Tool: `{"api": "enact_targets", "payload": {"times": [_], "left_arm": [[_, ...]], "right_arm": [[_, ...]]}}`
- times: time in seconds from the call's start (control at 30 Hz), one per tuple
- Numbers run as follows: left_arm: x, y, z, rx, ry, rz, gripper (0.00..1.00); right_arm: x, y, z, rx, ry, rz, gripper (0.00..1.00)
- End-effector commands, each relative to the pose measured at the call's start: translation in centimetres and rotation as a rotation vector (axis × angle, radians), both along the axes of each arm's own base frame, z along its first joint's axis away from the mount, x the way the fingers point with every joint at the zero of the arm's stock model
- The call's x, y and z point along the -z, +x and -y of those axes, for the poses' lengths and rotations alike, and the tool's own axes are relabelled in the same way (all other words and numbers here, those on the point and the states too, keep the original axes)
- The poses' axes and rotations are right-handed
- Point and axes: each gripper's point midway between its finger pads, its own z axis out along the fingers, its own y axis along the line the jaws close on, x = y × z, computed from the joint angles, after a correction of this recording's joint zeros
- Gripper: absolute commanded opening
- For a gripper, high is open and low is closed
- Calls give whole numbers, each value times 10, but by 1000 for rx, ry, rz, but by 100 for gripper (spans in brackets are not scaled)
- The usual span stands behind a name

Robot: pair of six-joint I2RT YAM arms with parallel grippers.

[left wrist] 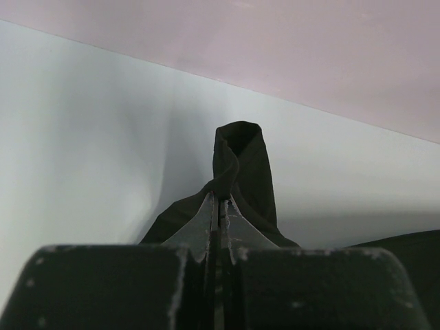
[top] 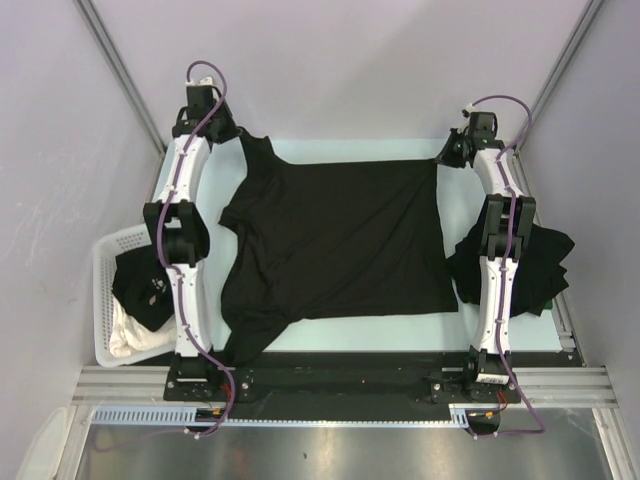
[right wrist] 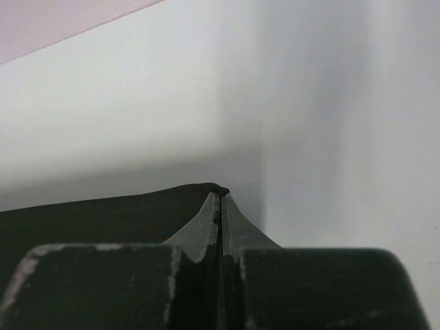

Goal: Fold and stack the t-shirts
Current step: Fold the tshirt

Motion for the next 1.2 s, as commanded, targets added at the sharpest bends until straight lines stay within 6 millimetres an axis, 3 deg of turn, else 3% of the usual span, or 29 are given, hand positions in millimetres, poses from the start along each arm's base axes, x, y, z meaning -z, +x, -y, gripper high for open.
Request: {"api": "enact_targets", "payload": {"times": [0.0, 0.23, 0.37, 0.47, 0.5, 0.53, 0.6, 0.63, 0.73, 0.8, 0.83, 0.97, 1.17], "left_arm": [[-37, 14, -11, 0, -20, 118, 0], [-38, 16, -18, 4, -25, 132, 0], [-43, 15, -12, 29, -49, 142, 0], [-54, 6, -4, 51, -35, 141, 0], [-55, 2, -1, 61, -13, 137, 0], [-67, -4, 1, 65, -4, 145, 0], [-67, -13, 2, 65, 12, 128, 0], [-79, -21, 2, 65, 13, 137, 0], [-83, -38, 1, 69, 25, 107, 0], [-84, -52, 2, 74, 33, 85, 0], [-83, -57, 1, 73, 36, 75, 0], [-79, -82, 0, 69, 49, 39, 0], [-63, -120, 2, 90, 53, -70, 0]], "right_arm": [[-27, 19, 18, 36, -30, 96, 0], [-34, 22, 20, 37, -25, 119, 0], [-45, 22, 18, 26, -5, 137, 0], [-61, 17, 15, 19, 8, 149, 0], [-80, 16, 14, 16, 6, 181, 0], [-74, 11, 13, 17, 11, 163, 0], [-84, 7, 12, 15, 10, 178, 0], [-93, 3, 11, 13, 9, 184, 0], [-105, -6, 9, 6, 12, 187, 0], [-101, -13, 8, 2, 16, 169, 0], [-110, -16, 7, -1, 16, 181, 0], [-107, -29, 6, 0, 27, 142, 0], [-85, -50, 1, 1, 65, 19, 0]]}}
